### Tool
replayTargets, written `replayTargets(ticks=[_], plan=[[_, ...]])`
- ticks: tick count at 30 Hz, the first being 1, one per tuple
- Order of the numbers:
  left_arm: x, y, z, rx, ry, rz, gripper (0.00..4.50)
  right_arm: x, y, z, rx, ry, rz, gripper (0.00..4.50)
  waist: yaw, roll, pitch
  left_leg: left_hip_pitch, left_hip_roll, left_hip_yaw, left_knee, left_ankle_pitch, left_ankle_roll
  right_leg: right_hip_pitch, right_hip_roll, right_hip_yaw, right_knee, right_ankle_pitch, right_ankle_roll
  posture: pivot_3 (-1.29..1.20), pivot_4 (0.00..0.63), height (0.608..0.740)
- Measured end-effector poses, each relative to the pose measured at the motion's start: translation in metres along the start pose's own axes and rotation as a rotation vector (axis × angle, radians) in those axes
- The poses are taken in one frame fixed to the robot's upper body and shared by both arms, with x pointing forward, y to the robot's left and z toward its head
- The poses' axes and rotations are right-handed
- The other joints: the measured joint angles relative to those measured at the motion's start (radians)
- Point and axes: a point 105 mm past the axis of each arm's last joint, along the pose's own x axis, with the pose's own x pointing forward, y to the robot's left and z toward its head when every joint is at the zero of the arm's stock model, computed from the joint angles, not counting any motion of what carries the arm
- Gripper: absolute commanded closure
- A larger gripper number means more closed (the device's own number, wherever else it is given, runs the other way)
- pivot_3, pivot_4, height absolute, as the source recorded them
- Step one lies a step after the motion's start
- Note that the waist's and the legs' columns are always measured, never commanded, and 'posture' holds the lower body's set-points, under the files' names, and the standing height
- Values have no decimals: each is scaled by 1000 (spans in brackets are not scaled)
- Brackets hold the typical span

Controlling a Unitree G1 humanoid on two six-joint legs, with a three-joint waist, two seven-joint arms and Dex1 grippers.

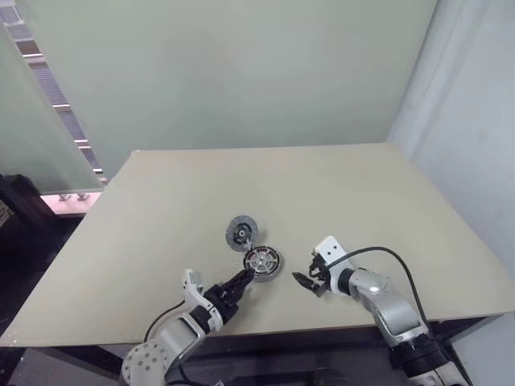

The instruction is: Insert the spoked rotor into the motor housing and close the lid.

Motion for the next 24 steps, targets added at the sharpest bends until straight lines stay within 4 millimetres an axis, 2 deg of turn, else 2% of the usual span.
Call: replayTargets(ticks=[4, 6, 11, 15, 18, 19, 24], plan=[[-7, -1, -1, 88, 27, 15, 441, 4, 0, 9, 32, -47, -6, 0, -1, 0, 0, 0, 0, 0, 1, 0, 0, 0, 0, 0, 0, 0, 0, 0, 0, 740], [-10, -1, 7, 154, -2, 29, 441, 6, 0, 21, 84, -107, -10, 0, 0, 0, 0, 0, 1, 0, 0, 0, 0, 0, 1, -1, 0, 0, 0, 0, 0, 740], [-17, 2, 28, 271, -81, 57, 407, 14, 12, 44, 171, -200, 28, 1675, 0, 1, 0, 0, 1, 0, -1, 0, 0, -1, 1, 0, 0, 0, 0, 0, 0, 740], [-21, 4, 44, 411, -145, 92, 407, 29, 26, 67, 129, -225, 65, 3172, 0, 1, 0, 0, 2, 1, -1, 0, 0, -1, 1, 0, 0, 0, 0, 0, 0, 740], [-25, 6, 55, 531, -187, 131, 407, 48, 37, 72, 74, -192, 81, 4271, 0, 1, 0, 0, 1, 0, -1, 0, 0, -1, 1, 0, 0, 1, -1, 0, 0, 740], [-26, 7, 58, 555, -200, 139, 407, 52, 40, 71, 64, -179, 87, 4475, 1, 1, 0, 0, 1, 0, -1, 0, 0, -1, 1, 0, 0, 1, -1, 0, 0, 740], [-27, 4, 67, 626, -244, 150, 407, 76, 50, 49, 30, -77, 102, 4475, 0, 1, 0, 0, 0, 0, -1, 0, 0, -2, 0, 0, 0, 2, 1, 0, 0, 740]])
